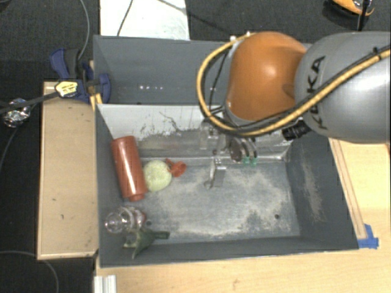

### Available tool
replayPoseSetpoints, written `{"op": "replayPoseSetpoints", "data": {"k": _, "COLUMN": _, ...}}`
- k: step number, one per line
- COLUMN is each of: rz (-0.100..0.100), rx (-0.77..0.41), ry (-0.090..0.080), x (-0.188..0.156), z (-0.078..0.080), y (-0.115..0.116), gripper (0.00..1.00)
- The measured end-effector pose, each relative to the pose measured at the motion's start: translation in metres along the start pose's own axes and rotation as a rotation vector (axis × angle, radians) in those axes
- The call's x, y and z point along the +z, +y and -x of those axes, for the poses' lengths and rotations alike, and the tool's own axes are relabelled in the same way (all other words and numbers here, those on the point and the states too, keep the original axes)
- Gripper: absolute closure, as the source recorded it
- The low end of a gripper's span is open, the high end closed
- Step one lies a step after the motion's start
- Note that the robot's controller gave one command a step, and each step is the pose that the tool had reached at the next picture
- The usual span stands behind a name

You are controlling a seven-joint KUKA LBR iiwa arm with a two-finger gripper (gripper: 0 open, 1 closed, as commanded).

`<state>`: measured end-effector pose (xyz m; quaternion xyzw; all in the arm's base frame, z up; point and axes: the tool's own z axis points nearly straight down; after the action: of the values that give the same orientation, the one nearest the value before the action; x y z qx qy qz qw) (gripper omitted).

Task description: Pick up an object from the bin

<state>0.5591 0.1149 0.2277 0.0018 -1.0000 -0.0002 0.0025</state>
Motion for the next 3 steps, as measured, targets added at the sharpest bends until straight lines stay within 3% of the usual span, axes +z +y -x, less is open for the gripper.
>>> {"op": "replayPoseSetpoints", "data": {"k": 1, "rz": 0.001, "rx": 0.003, "ry": -0.008, "x": -0.005, "z": 0.002, "y": -0.001, "gripper": 0.00}}
{"op": "replayPoseSetpoints", "data": {"k": 2, "rz": 0.002, "rx": 0.042, "ry": -0.012, "x": 0.057, "z": 0.014, "y": 0.032, "gripper": 0.00}}
{"op": "replayPoseSetpoints", "data": {"k": 3, "rz": 0.000, "rx": -0.059, "ry": -0.007, "x": 0.071, "z": 0.029, "y": 0.080, "gripper": 0.00}}
